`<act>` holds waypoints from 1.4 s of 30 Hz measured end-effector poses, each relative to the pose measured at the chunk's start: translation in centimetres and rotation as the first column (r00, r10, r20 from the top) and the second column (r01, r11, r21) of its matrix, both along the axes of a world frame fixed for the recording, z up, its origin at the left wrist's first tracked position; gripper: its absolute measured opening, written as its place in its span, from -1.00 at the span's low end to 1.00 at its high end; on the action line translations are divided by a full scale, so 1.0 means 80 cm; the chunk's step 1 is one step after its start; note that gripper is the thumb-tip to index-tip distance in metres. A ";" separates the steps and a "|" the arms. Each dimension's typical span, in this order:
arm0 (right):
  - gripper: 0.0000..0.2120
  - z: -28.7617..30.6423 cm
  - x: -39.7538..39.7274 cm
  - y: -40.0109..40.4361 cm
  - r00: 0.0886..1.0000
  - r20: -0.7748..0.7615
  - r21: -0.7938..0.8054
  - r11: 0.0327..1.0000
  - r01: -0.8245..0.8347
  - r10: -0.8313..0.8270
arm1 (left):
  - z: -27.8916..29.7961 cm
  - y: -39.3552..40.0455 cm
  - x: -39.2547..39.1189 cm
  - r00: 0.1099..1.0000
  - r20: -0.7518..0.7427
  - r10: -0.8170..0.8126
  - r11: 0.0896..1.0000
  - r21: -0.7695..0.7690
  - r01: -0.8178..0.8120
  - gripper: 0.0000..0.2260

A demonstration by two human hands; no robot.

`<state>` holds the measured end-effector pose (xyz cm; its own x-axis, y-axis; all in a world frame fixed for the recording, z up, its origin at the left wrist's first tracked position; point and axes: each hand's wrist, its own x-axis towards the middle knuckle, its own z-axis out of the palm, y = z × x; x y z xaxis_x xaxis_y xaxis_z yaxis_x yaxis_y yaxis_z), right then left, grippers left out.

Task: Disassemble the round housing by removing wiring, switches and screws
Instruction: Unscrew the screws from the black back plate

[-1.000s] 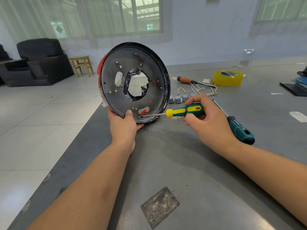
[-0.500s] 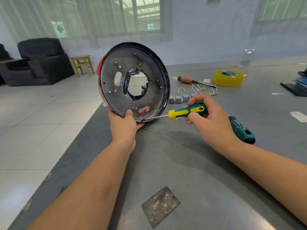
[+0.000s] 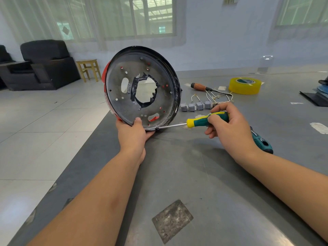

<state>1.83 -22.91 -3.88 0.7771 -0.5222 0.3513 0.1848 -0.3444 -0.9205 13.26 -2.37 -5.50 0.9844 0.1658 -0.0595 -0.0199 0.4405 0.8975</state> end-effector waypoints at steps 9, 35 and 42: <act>-0.93 -0.003 0.005 -0.006 0.999 -0.031 0.038 0.999 0.019 -0.018 | 0.001 0.003 0.003 0.999 -0.049 0.001 1.000 -0.029 -0.003 -0.58; -0.89 -0.008 -0.008 -0.025 0.952 -0.308 -0.307 0.946 -0.104 0.005 | 0.003 0.008 0.003 0.998 -0.036 -0.049 0.992 -0.119 0.044 -0.61; -0.85 -0.002 -0.020 -0.005 0.919 -0.392 -0.647 0.697 -0.309 0.043 | 0.008 0.014 0.001 0.995 -0.042 -0.089 0.986 -0.142 0.083 -0.60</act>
